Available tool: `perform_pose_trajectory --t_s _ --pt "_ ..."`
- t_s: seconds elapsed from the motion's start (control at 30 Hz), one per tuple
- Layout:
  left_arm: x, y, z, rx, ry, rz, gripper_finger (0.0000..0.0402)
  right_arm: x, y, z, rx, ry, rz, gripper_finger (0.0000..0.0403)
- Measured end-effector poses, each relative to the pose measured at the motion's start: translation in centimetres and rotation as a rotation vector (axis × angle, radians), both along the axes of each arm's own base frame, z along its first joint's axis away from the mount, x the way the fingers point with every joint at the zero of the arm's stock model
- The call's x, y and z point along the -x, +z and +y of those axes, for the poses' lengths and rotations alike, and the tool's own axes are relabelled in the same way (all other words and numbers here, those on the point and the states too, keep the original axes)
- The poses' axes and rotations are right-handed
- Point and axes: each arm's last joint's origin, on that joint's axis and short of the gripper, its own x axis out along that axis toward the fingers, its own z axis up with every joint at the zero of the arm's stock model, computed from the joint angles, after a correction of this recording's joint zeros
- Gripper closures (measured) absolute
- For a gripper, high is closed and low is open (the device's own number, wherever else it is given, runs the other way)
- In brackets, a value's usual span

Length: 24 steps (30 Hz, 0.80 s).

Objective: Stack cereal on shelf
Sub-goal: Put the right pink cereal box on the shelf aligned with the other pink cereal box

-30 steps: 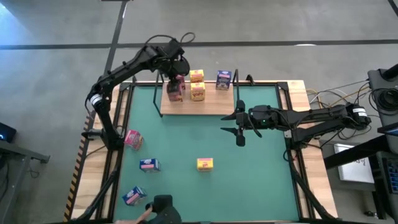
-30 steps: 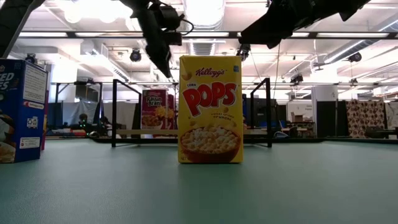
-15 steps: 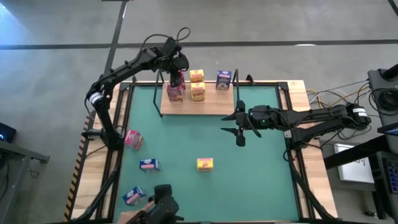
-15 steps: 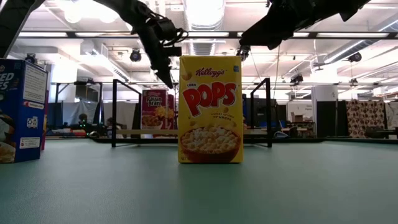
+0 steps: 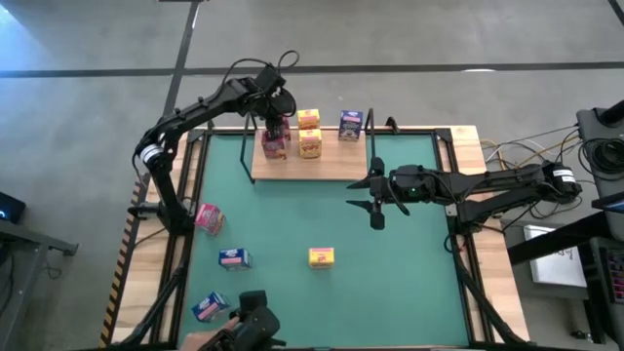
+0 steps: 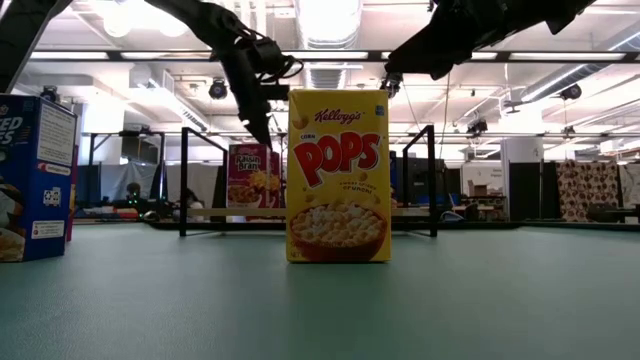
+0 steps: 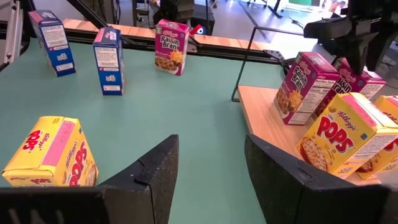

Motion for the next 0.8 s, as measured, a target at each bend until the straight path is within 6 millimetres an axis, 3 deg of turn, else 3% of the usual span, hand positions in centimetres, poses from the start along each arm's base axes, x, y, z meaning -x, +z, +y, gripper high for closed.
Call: perform_pose_trajectory --t_s 0.8 --pt "0.70 -0.01 -0.27 -0.023 -0.026 0.136 0.0311 0.00 0.00 0.00 -0.002 -0.001 0.000 0.0229"
